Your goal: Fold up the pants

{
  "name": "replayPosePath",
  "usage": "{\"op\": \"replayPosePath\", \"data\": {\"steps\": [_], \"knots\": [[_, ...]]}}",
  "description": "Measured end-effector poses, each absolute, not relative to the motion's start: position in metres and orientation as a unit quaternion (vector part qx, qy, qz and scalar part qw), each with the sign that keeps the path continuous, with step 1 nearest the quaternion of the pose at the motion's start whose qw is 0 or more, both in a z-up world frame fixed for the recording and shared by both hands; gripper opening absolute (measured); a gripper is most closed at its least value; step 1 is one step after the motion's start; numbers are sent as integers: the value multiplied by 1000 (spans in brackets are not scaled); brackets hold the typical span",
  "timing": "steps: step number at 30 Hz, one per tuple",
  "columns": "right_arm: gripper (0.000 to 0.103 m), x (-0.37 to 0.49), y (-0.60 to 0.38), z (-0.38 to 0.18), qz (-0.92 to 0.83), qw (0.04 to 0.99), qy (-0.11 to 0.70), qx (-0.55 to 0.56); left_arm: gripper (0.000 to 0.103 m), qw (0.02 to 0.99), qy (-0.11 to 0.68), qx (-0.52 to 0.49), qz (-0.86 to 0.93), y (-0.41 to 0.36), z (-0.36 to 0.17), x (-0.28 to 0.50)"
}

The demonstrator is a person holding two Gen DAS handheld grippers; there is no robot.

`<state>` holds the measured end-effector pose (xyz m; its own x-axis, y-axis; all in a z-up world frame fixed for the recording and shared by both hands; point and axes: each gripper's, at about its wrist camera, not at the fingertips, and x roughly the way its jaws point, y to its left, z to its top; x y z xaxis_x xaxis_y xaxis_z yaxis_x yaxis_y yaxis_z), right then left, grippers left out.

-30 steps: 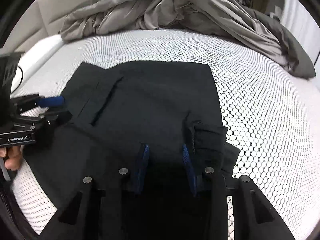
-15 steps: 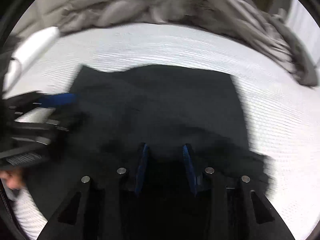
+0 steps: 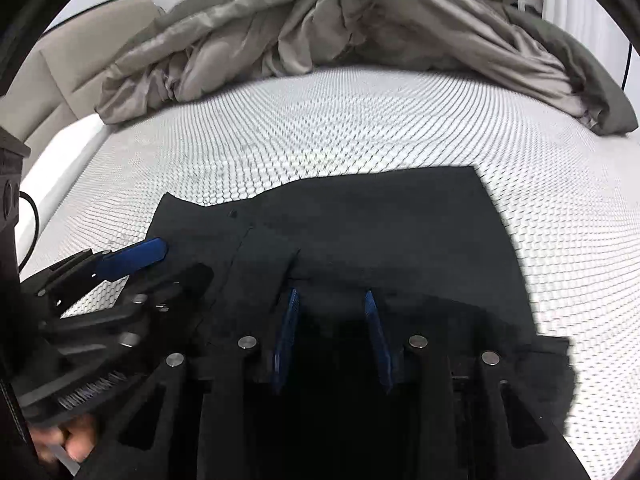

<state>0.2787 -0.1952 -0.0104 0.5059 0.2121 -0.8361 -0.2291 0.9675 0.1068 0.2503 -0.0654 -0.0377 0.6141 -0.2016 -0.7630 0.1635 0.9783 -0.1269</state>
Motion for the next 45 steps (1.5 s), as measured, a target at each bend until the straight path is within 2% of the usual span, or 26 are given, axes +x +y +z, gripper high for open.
{"op": "replayPosePath", "data": {"steps": [3, 6, 13, 17, 20, 24, 28, 34, 38, 41, 42, 44, 45], "knots": [[36, 271, -199, -12, 113, 864, 485, -77, 53, 897, 429, 6, -110, -65, -38, 244], [36, 258, -227, -10, 83, 862, 490, -101, 53, 894, 433, 15, -112, -52, -36, 230], [38, 227, -229, 15, 177, 876, 448, -31, 50, 896, 401, -23, -187, -47, -4, 179], [38, 221, -191, -5, 215, 858, 458, -85, 50, 880, 428, 30, -204, -67, -35, 171], [37, 216, -210, -9, 182, 862, 457, -121, 50, 878, 429, 48, -207, -59, -29, 158], [37, 204, -252, 1, 186, 873, 444, -76, 50, 881, 435, 51, -181, -40, -21, 141], [37, 182, -229, 18, 225, 877, 420, -67, 50, 888, 403, 32, -221, -42, -7, 122], [38, 161, -192, -12, 264, 848, 440, -134, 51, 867, 430, 79, -239, -58, -31, 119], [36, 153, -254, -2, 241, 861, 438, -93, 58, 860, 440, 85, -246, -31, -20, 104], [41, 148, -294, 17, 240, 878, 414, -17, 59, 871, 434, 52, -225, -3, -10, 102], [51, 151, -303, 20, 226, 884, 410, -1, 64, 876, 431, 33, -214, 7, -8, 105], [63, 165, -326, 18, 174, 890, 418, 50, 68, 885, 427, -22, -184, 30, -4, 115], [63, 172, -334, 12, 165, 884, 430, 78, 68, 885, 430, -52, -173, 41, -4, 123]]}}
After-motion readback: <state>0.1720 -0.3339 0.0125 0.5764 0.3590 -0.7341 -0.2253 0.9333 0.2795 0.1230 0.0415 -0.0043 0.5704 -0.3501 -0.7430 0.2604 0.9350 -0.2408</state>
